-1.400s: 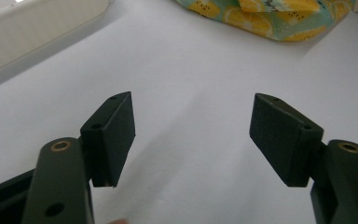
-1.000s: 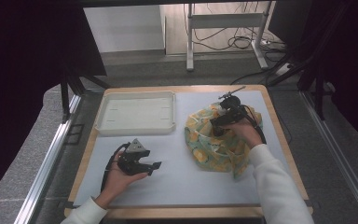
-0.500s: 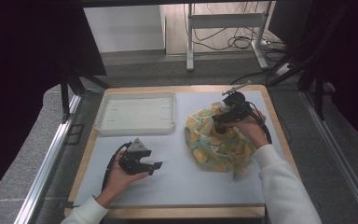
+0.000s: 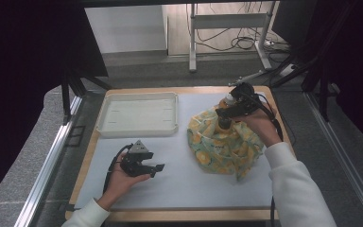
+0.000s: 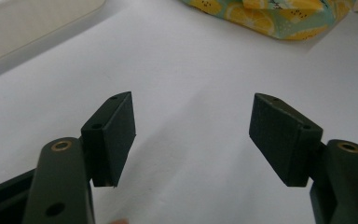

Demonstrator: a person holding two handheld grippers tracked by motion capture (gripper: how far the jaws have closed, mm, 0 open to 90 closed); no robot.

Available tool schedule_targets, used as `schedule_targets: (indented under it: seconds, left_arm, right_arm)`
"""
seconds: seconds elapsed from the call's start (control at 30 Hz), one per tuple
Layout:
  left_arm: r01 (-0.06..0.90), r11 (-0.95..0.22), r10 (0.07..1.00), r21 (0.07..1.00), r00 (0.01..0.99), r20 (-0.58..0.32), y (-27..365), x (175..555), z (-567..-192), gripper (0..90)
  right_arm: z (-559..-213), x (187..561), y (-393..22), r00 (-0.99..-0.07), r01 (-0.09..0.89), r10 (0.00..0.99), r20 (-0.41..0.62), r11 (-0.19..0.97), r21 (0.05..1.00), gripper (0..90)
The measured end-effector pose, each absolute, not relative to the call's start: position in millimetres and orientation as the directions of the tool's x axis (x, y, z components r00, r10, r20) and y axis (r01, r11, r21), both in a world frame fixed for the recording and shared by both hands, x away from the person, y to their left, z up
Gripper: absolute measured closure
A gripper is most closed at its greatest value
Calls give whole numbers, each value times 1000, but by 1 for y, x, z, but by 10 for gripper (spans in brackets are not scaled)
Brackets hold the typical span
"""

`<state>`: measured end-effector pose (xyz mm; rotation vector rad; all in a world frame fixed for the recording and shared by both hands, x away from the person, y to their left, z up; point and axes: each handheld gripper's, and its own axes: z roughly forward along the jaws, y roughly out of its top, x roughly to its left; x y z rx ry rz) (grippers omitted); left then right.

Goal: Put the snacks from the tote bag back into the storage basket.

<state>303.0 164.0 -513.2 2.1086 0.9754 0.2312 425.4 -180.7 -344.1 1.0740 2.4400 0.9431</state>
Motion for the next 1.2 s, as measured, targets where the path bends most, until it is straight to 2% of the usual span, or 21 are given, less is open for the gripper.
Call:
schedule_targets:
  seconds: [0.6,1.2]
  left_arm:
    - [568,-401,703,718,694,-157,164,303,-513,320]
    - [569,-403,699,717,697,-160,165,304,-514,319]
  right_arm:
    - [-314,419,-162,-704,484,710,-26,506,714,302]
    - [-313,424,-134,-738,455,674,-14,514,727,302]
